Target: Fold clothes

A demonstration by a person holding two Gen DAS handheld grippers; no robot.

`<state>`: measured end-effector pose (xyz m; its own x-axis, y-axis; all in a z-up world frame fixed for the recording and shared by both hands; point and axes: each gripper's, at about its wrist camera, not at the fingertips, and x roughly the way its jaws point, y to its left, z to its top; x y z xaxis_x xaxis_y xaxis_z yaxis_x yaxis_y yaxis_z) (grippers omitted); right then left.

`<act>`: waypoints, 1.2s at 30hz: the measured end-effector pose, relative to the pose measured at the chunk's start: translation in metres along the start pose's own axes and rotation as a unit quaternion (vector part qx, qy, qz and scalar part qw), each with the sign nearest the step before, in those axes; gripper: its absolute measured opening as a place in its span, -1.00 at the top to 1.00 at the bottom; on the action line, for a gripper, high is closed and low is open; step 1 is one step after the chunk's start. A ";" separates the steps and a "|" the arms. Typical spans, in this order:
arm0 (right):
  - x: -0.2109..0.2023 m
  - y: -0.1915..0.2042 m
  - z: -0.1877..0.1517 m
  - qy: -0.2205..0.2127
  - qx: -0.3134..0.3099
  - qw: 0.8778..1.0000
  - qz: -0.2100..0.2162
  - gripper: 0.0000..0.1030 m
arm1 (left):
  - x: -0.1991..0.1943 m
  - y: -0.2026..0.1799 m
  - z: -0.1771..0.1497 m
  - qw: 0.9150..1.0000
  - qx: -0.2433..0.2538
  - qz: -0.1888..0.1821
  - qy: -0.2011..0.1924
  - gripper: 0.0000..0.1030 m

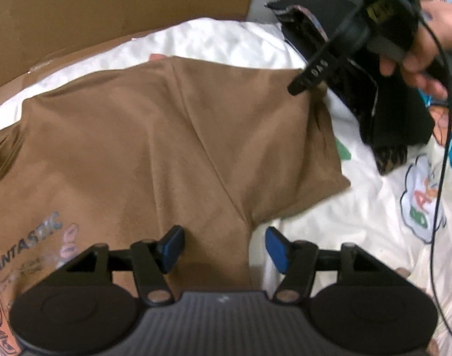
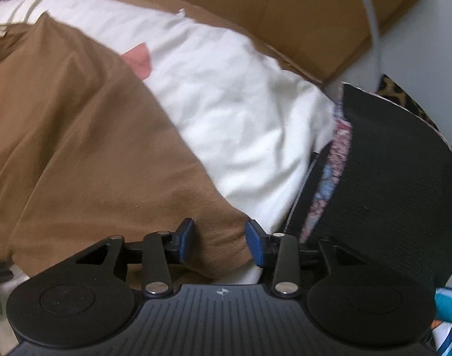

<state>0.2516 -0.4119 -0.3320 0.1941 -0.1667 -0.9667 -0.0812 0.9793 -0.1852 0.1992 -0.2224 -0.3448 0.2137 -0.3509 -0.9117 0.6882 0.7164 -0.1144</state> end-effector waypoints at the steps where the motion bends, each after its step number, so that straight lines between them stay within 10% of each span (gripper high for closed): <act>1: 0.001 0.001 0.001 0.002 -0.007 1.000 0.003 0.11 | 0.002 -0.001 -0.002 1.000 0.002 0.003 -0.001 -0.21; 4: 0.007 0.003 0.002 0.014 -0.024 1.000 0.014 0.22 | 0.004 0.000 -0.003 1.000 -0.002 0.015 -0.006 0.14; 7: 0.013 0.003 0.002 0.033 -0.042 0.998 0.018 0.88 | 0.003 0.002 -0.004 1.000 -0.011 0.011 -0.012 0.53; 10: 0.011 0.003 0.001 0.041 -0.074 0.996 -0.003 0.93 | -0.001 0.004 -0.002 0.999 -0.033 -0.025 -0.010 0.82; 18: -0.006 -0.016 0.009 0.035 -0.061 0.997 -0.016 0.93 | -0.001 0.003 -0.001 0.997 -0.054 -0.047 -0.002 0.82; 23: 0.004 -0.014 0.014 0.053 -0.040 0.997 0.028 0.40 | -0.001 0.002 -0.001 0.996 -0.065 -0.058 0.004 0.75; 36: 0.010 0.005 0.021 0.060 -0.084 0.995 -0.005 0.36 | -0.022 0.019 0.010 0.995 -0.071 -0.070 -0.021 0.42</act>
<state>0.2732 -0.4060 -0.3391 0.0794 -0.1988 -0.9768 -0.2439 0.9462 -0.2124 0.2144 -0.2072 -0.3233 0.1541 -0.4753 -0.8662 0.6083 0.7365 -0.2959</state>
